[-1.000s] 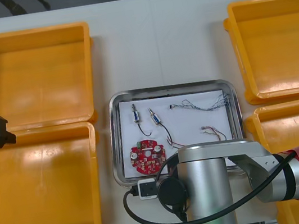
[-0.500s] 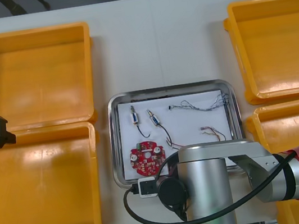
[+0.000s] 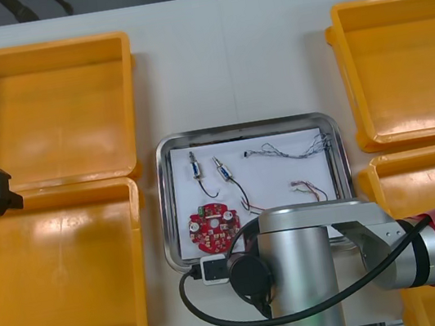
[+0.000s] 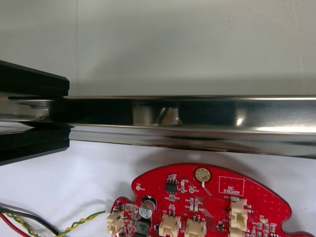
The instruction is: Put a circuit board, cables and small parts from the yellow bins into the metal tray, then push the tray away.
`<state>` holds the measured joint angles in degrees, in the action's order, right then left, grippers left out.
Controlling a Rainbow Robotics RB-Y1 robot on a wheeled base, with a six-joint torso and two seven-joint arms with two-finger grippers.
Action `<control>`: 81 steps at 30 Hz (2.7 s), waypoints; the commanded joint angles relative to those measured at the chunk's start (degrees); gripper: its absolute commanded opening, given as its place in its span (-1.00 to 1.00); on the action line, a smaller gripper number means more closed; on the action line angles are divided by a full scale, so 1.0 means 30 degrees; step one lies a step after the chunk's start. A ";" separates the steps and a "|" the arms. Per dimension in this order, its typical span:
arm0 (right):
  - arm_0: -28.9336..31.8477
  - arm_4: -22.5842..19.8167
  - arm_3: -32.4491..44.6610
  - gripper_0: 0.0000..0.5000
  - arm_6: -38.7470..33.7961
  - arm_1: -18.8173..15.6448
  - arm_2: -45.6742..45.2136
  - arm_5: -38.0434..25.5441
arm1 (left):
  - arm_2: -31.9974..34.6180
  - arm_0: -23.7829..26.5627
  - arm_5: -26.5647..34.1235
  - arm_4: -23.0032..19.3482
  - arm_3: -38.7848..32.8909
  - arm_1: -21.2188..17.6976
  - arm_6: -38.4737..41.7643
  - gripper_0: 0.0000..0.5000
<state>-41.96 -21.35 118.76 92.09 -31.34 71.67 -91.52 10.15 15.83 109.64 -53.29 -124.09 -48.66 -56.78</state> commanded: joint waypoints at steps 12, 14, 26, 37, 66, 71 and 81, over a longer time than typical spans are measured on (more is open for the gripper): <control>-0.2946 -0.1615 -0.0679 -1.00 -0.0171 -0.0919 -0.0158 0.0506 | 0.0514 -0.0269 0.0121 0.0185 -0.0618 0.0165 -0.0936 1.00; -0.3093 -0.1644 -0.0884 -1.00 -0.0054 -0.0948 -0.0217 0.0653 | 0.0514 -0.0269 0.0121 0.0185 -0.0618 0.0165 -0.0936 1.00; -0.4060 -0.3314 -0.2583 -1.00 0.1089 -0.0479 -0.1535 0.1297 | 0.0514 -0.0269 0.0121 0.0185 -0.0618 0.0165 -0.0936 1.00; -0.5114 -0.4867 -0.4341 -1.00 0.4106 -0.0392 -0.2297 0.2820 | 0.0514 -0.0269 0.0121 0.0185 -0.0618 0.0165 -0.0936 1.00; -0.8776 -0.8969 -1.1284 -1.00 0.7798 -0.0392 -0.3293 0.5106 | 0.0514 -0.0269 0.0121 0.0185 -0.0618 0.0165 -0.0936 1.00; -0.9480 -0.9642 -1.2573 -1.00 0.8325 -0.0128 -0.3352 0.5574 | 0.0514 -0.0269 0.0121 0.0185 -0.0618 0.0165 -0.0936 1.00; -1.0183 -0.9935 -1.3892 -1.00 0.9380 -0.0040 -0.3352 0.6776 | 0.0514 -0.0269 0.0121 0.0185 -0.0618 0.0165 -0.0936 1.00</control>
<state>-69.09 -50.50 77.79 118.42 -32.38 63.24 -72.11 10.15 15.83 109.64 -53.26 -124.13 -48.65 -56.78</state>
